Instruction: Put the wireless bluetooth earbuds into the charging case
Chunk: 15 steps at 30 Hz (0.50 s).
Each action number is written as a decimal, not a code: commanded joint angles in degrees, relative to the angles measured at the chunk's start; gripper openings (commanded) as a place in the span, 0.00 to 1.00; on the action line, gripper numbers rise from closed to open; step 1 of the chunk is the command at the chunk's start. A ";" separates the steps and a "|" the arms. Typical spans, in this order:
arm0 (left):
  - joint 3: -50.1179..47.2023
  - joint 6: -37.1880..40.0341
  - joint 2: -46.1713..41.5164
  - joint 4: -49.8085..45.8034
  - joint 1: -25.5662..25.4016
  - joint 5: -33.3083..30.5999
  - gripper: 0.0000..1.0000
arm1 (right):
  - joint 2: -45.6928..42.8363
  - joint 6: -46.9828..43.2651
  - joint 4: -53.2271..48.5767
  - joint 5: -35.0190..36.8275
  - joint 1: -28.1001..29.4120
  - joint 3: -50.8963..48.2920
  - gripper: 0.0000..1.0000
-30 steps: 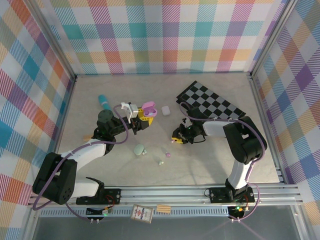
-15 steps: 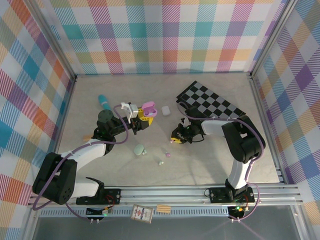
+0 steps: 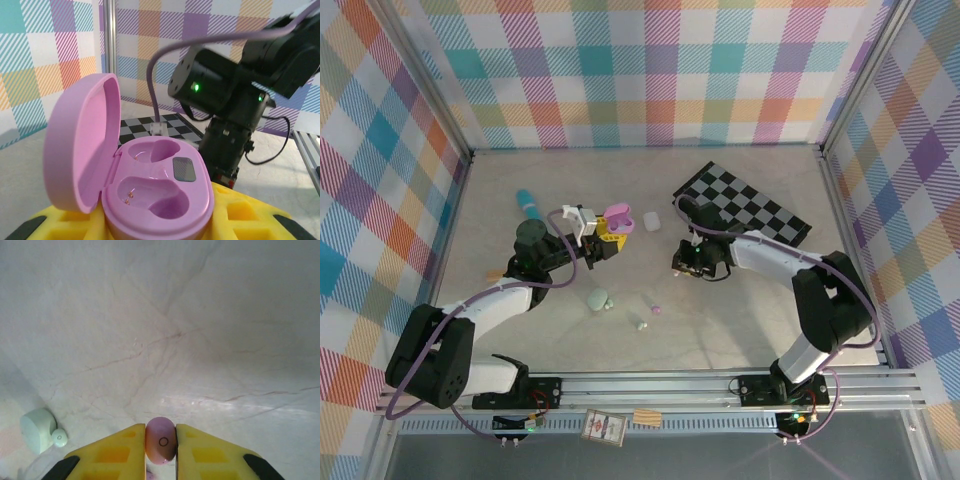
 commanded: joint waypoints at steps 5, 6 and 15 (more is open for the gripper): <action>1.16 1.84 0.67 0.76 0.61 1.13 0.29 | 0.15 -4.09 -14.58 18.56 3.29 6.64 0.20; 1.21 1.94 0.84 0.74 0.57 1.01 0.29 | 0.60 -4.01 -15.50 19.99 3.74 7.27 0.20; 2.09 8.86 2.81 -5.37 -1.77 -0.66 0.29 | -2.52 -5.70 -13.55 16.05 4.91 8.33 0.20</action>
